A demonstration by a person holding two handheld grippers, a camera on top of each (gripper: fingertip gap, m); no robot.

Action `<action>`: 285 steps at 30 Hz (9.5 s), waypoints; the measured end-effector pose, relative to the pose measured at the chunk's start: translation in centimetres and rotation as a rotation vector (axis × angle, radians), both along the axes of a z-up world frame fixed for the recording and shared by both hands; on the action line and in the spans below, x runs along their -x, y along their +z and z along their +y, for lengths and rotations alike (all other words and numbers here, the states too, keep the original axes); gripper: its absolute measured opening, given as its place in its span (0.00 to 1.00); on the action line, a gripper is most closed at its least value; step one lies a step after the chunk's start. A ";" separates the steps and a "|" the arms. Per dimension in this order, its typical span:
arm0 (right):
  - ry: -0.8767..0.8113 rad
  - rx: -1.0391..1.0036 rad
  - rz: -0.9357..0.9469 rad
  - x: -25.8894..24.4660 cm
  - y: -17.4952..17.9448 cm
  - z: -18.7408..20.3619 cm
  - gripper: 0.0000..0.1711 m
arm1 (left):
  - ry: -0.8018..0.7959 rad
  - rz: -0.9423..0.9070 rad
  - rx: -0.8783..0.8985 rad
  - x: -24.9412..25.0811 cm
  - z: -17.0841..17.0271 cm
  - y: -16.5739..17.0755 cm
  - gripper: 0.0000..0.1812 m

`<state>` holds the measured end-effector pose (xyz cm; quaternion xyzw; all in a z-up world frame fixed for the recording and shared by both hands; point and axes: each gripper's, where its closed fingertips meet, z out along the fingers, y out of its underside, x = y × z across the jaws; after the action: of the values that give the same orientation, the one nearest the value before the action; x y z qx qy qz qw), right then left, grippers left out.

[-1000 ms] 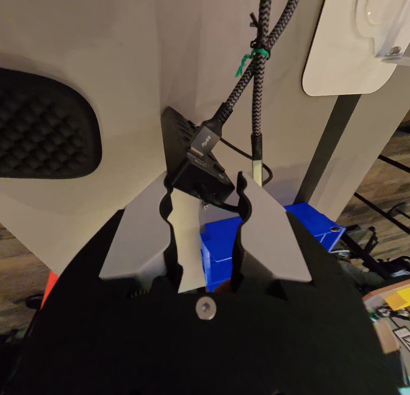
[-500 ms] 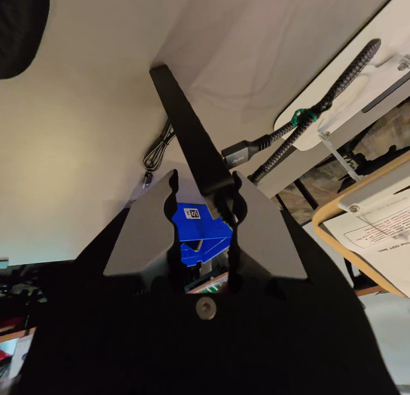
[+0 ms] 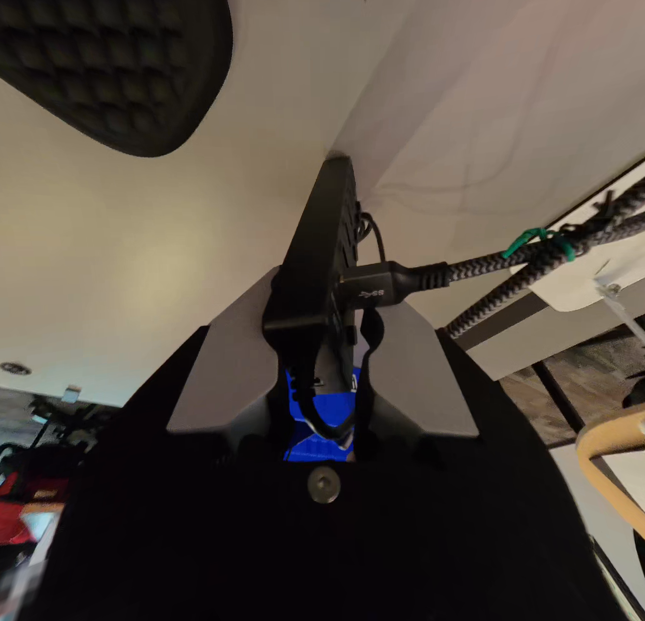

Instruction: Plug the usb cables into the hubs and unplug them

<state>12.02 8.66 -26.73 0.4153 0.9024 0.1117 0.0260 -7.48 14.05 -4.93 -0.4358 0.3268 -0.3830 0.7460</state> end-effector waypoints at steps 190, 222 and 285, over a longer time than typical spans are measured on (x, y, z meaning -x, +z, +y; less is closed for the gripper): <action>0.029 -0.023 0.233 -7.3 10.3 -8.6 0.14 | -0.150 1.923 -0.676 -6.9 -7.0 -29.4 0.46; 0.021 -0.001 0.289 -7.1 9.9 -9.3 0.14 | -0.410 1.504 -0.087 -0.9 -13.9 -27.1 0.27; -0.301 -0.884 0.596 -1.1 -4.4 -7.3 0.15 | -0.083 1.224 0.456 -2.0 -6.0 -28.8 0.24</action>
<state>13.11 1.34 -31.17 0.5249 0.6687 0.3524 -0.3914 -5.48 8.06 -33.72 -0.7094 0.6196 -0.1540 0.2986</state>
